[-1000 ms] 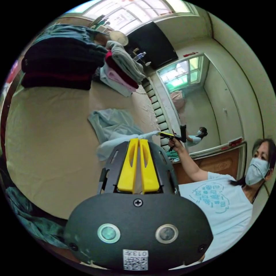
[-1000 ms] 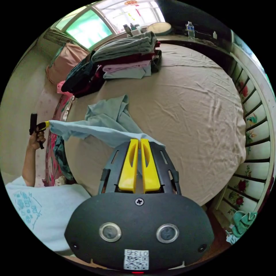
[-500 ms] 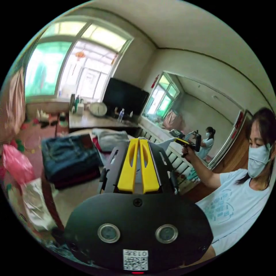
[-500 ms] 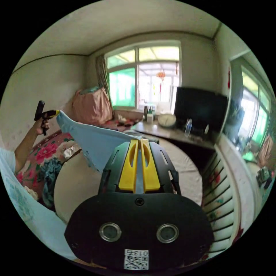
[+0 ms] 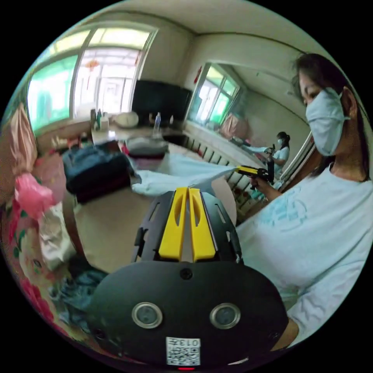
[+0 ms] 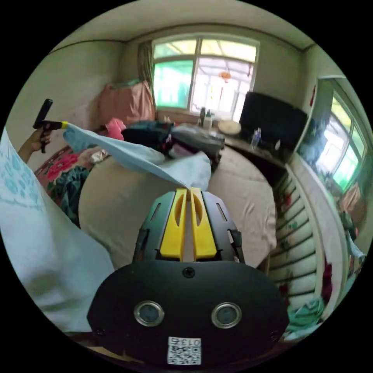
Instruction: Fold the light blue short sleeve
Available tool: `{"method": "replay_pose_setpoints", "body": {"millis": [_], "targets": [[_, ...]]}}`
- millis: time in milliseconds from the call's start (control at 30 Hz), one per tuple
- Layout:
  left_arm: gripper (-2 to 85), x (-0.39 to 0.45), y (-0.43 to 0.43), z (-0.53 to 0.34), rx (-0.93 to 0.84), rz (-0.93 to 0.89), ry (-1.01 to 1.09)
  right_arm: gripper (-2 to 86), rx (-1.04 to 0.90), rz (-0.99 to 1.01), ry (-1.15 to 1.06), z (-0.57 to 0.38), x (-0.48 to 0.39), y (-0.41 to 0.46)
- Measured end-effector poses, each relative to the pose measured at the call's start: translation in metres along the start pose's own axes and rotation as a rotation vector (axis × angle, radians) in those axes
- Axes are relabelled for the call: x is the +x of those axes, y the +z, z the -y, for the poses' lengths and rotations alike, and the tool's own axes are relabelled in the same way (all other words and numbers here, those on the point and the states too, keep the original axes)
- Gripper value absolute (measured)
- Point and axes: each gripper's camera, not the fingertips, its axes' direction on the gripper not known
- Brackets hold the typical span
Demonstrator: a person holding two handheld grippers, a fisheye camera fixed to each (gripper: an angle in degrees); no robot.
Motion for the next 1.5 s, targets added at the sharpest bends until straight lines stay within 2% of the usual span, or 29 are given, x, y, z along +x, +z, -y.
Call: {"method": "replay_pose_setpoints", "body": {"millis": [133,267,333,433,500,600,700,800,867,1000,1167,1367,1500], "targets": [[0.0,-0.022,0.073,-0.076,-0.25,-0.155,-0.247,1.0,-0.287,0.071,0.2,-0.07,-0.026,0.05],[0.2,-0.044,0.135,-0.14,-0.367,-0.221,-0.385,1.2,-0.553,0.108,0.171,-0.119,-0.05,0.097],[0.5,-0.048,0.165,-0.171,-0.496,-0.187,-0.406,1.4,-0.569,0.116,0.122,-0.122,-0.059,0.1],[1.5,-0.044,0.19,-0.203,-0.574,-0.22,-0.443,2.1,-0.613,0.136,0.05,-0.125,-0.072,0.104],[3.5,-0.045,0.201,-0.218,-0.589,-0.252,-0.476,3.2,-0.652,0.142,0.018,-0.132,-0.079,0.111],[12.1,-0.06,0.201,-0.228,-0.538,-0.244,-0.564,9.0,-0.736,0.176,-0.019,-0.138,-0.081,0.126],[13.5,-0.082,0.182,-0.212,-0.446,-0.168,-0.565,9.6,-0.695,0.193,0.031,-0.124,-0.056,0.124],[13.1,-0.109,0.174,-0.173,-0.265,-0.05,-0.531,8.3,-0.563,0.095,0.139,-0.092,-0.007,0.131],[13.1,-0.121,0.194,-0.14,-0.22,-0.019,-0.464,8.0,-0.431,0.057,0.196,-0.059,0.031,0.161],[14.2,-0.146,0.282,-0.064,-0.2,0.018,-0.354,8.2,-0.32,0.093,0.198,0.0,0.066,0.241],[15.3,-0.164,0.373,-0.013,-0.311,-0.014,-0.266,8.8,-0.424,0.182,0.069,0.06,0.077,0.361],[15.0,-0.171,0.426,0.0,-0.389,-0.037,-0.246,8.8,-0.511,0.236,-0.029,0.072,0.069,0.414],[8.3,-0.167,0.452,-0.004,-0.492,-0.028,-0.213,5.5,-0.506,0.227,-0.089,0.07,0.057,0.422]]}}
